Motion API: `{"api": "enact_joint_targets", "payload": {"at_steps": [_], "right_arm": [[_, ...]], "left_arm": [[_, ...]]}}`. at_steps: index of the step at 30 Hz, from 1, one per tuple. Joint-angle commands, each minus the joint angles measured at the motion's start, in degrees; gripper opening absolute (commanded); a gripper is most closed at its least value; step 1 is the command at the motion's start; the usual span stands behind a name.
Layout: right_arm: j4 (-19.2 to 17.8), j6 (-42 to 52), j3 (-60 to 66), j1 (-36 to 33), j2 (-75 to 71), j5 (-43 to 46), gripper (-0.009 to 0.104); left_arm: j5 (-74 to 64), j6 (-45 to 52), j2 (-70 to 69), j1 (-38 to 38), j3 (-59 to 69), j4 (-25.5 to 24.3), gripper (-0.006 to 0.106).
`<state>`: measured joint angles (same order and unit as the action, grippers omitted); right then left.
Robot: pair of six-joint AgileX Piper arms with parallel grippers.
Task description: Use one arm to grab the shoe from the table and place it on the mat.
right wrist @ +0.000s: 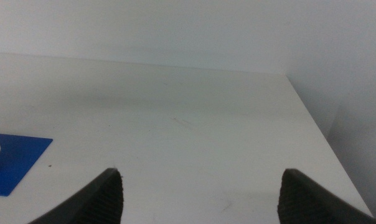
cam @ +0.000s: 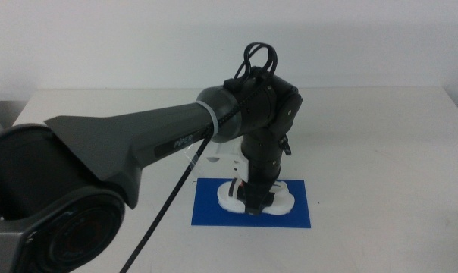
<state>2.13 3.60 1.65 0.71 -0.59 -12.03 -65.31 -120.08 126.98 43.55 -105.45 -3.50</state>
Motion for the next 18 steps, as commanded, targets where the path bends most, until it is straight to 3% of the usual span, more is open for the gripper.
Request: {"api": "enact_joint_targets", "payload": {"at_steps": [1, 8, 18], "right_arm": [[-0.5, 0.5, 0.3, 0.1, -1.5, 4.4, 0.064], [-0.5, 0.5, 0.3, 0.1, -1.5, 4.4, 0.064], [-0.5, 0.5, 0.3, 0.1, -1.5, 4.4, 0.064]], "left_arm": [[-0.8, -1.4, -5.1, 0.2, -1.4, -1.5, -0.001], [-5.1, -1.4, -5.9, -0.4, -2.1, -3.4, -0.001], [0.0, -1.4, -4.3, -1.8, -2.4, -2.6, -0.001]]}}
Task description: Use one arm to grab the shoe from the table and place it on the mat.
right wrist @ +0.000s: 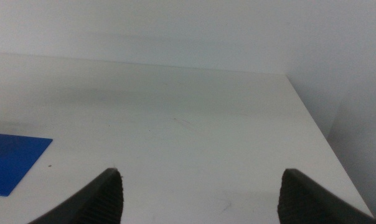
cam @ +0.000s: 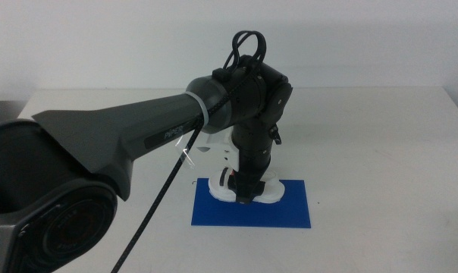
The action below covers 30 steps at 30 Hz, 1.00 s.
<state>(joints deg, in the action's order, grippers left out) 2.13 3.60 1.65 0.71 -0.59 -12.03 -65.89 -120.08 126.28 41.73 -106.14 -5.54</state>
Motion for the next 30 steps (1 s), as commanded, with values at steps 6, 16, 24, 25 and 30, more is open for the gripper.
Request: {"api": "enact_joint_targets", "payload": {"at_steps": [6, 16, 24, 25, 30], "right_arm": [[-0.5, 0.5, 0.3, 0.1, -1.5, 4.4, 0.064], [-0.5, 0.5, 0.3, 0.1, -1.5, 4.4, 0.064], [-0.5, 0.5, 0.3, 0.1, -1.5, 4.4, 0.064], [-0.5, 0.5, 0.3, 0.1, -1.5, 4.4, 0.064], [-0.5, 0.5, 0.3, 0.1, -1.5, 4.4, 0.064]], "left_arm": [[1.4, -1.4, -2.0, 0.0, -1.7, -0.6, -0.001], [1.0, -1.4, -2.1, 0.1, -1.7, 0.1, 0.094], [-4.6, -1.4, -8.5, 0.0, -1.7, -0.9, 0.094], [-6.2, -1.4, -9.6, 0.0, -1.7, -1.4, 0.094], [-9.1, -0.1, -18.5, -0.4, -1.7, -6.9, 0.094]]}}
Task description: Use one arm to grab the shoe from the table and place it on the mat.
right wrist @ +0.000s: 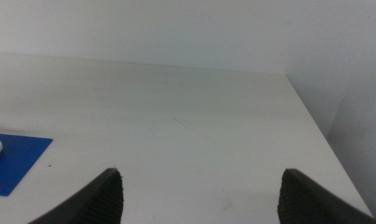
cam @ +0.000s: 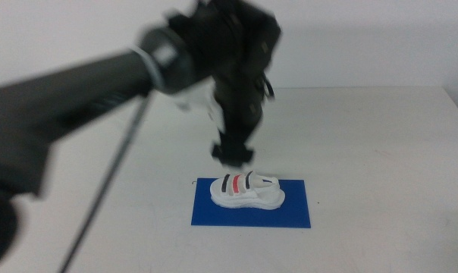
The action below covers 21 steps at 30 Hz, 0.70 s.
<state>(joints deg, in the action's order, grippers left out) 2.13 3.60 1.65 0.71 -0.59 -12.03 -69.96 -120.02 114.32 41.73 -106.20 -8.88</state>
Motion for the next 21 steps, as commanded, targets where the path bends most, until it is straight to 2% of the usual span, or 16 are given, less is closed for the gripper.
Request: {"api": "enact_joint_targets", "payload": {"at_steps": [1, 3, 6, 8, 11, 14, 16, 19, 21], "right_arm": [[-0.5, 0.5, 0.3, 0.1, -1.5, 4.4, 0.064], [-0.5, 0.5, 0.3, 0.1, -1.5, 4.4, 0.064], [-0.5, 0.5, 0.3, 0.1, -1.5, 4.4, 0.064], [-0.5, 0.5, 0.3, 0.1, -1.5, 4.4, 0.064], [-0.5, 0.5, 0.3, 0.1, -1.5, 4.4, 0.064], [-0.5, 0.5, 0.3, 0.1, -1.5, 4.4, 0.064], [-0.5, 0.5, 0.3, 0.1, -1.5, 4.4, 0.064], [-0.5, 0.5, 0.3, 0.1, -1.5, 4.4, 0.064], [-0.5, 0.4, 0.3, 0.1, -1.5, 4.4, 0.064]], "left_arm": [[-5.0, 1.9, -8.5, -0.4, -1.7, -6.4, 0.094], [-5.0, 8.5, -11.9, -0.2, -1.7, -12.0, 0.094], [-5.0, 27.1, -16.5, -0.2, -1.7, -23.6, 0.094], [-5.0, 44.6, -19.6, -0.3, -1.7, -31.3, 0.094], [-5.0, 72.2, -23.4, -0.3, -1.7, -37.8, 0.094], [-5.0, 93.2, -27.1, -0.3, -1.7, -40.9, 0.094], [-5.0, 101.1, -28.9, -0.3, -1.7, -41.6, 0.094], [-4.7, 107.2, -31.4, -0.7, -1.4, -42.2, 0.094], [-1.7, 109.1, -35.0, -2.3, 0.8, -39.6, 0.094]]}}
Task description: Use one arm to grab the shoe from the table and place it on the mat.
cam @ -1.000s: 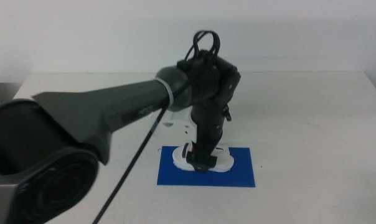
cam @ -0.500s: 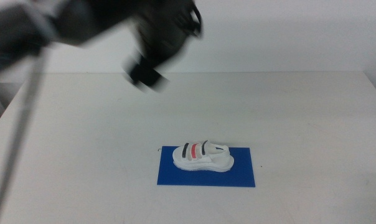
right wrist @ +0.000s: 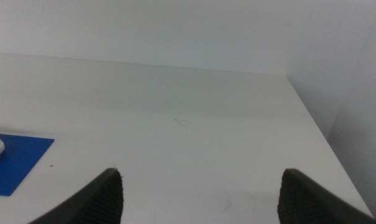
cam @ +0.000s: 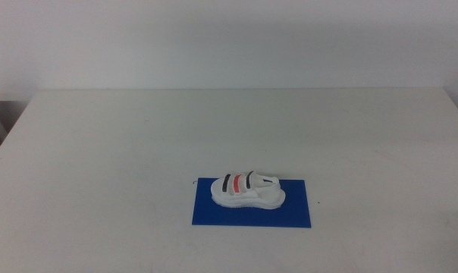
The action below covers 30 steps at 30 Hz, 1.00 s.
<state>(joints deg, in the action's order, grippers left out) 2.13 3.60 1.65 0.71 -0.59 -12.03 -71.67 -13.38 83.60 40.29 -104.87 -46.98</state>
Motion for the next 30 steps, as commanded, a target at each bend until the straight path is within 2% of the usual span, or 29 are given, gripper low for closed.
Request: {"api": "enact_joint_targets", "payload": {"at_steps": [1, 5, 10, 12, 18, 23, 30], "right_arm": [[-0.5, 0.4, 0.3, 0.1, -1.5, 4.4, 0.064], [-0.5, 0.5, 0.3, 0.1, -1.5, 4.4, 0.064], [-0.5, 0.5, 0.3, 0.1, -1.5, 4.4, 0.064], [-0.5, 0.5, 0.3, 0.1, -1.5, 4.4, 0.064], [-0.5, 0.5, 0.3, 0.1, -1.5, 4.4, 0.064], [-0.5, 0.5, 0.3, 0.1, -1.5, 4.4, 0.064], [-0.5, 0.5, 0.3, 0.1, -1.5, 4.4, 0.064]], "left_arm": [[2.7, 3.4, -6.6, -2.2, 1.6, 1.1, 0.094], [16.3, 4.4, -16.6, -11.8, 14.6, 15.2, 0.094], [31.0, 4.2, -28.7, -25.5, 32.3, 26.4, 0.094], [34.5, 4.2, -33.9, -30.0, 38.6, 29.5, 0.094], [37.8, 3.8, -46.7, -35.2, 53.5, 30.8, 0.094], [40.1, -0.4, -57.0, -35.2, 62.0, 30.8, 0.094], [51.6, -2.4, -69.6, -35.2, 77.2, 29.9, 0.094]]}}
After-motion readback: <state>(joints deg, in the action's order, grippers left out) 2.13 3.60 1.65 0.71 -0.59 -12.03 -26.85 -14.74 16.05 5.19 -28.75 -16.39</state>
